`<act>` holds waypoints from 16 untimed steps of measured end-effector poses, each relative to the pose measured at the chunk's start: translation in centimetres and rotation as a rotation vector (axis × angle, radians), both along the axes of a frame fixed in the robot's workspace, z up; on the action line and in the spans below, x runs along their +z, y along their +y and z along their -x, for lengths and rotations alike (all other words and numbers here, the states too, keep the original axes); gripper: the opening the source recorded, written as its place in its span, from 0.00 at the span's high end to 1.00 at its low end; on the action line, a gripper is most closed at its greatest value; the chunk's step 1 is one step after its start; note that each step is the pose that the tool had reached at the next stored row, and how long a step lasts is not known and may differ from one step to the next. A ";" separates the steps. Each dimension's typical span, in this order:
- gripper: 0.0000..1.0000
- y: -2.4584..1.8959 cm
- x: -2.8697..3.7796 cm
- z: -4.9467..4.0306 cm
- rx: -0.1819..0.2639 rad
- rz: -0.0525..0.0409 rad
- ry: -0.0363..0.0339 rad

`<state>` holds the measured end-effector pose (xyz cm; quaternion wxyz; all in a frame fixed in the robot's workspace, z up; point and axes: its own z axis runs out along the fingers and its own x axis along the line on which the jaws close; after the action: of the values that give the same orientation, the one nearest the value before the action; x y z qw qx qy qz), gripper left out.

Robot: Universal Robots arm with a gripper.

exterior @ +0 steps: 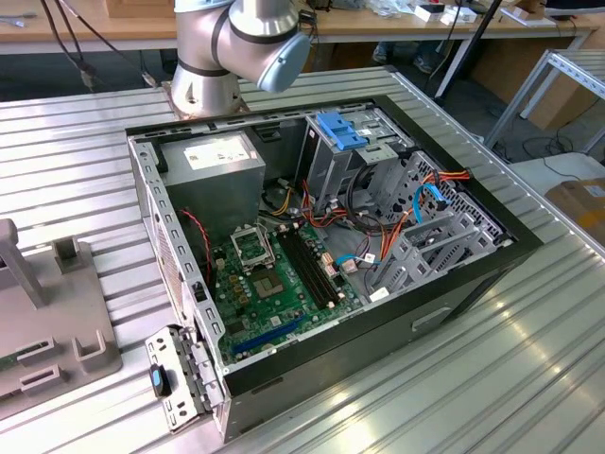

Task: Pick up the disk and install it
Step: 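Reach for the disk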

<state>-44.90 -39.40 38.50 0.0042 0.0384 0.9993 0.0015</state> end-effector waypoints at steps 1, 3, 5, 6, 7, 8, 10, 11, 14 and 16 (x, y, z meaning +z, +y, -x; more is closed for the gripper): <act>0.89 0.17 -0.03 0.04 0.000 -0.0001 -0.0001; 0.89 0.52 -0.07 0.13 0.000 -0.0001 -0.0001; 0.89 1.12 -0.12 0.25 0.000 0.0000 0.0000; 0.89 1.31 -0.14 0.29 0.000 0.0000 0.0001; 0.89 1.53 -0.18 0.35 0.000 -0.0001 0.0000; 0.89 1.82 -0.23 0.55 0.000 -0.0002 -0.0001; 0.89 2.14 -0.26 0.92 0.000 -0.0001 0.0001; 0.89 2.31 -0.32 1.14 0.000 -0.0001 0.0000; 0.89 2.93 -0.54 1.44 0.000 0.0000 0.0001; 0.89 3.47 -0.74 1.45 0.000 -0.0001 0.0000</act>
<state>-46.34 -35.93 37.75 0.0042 0.0384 0.9993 0.0015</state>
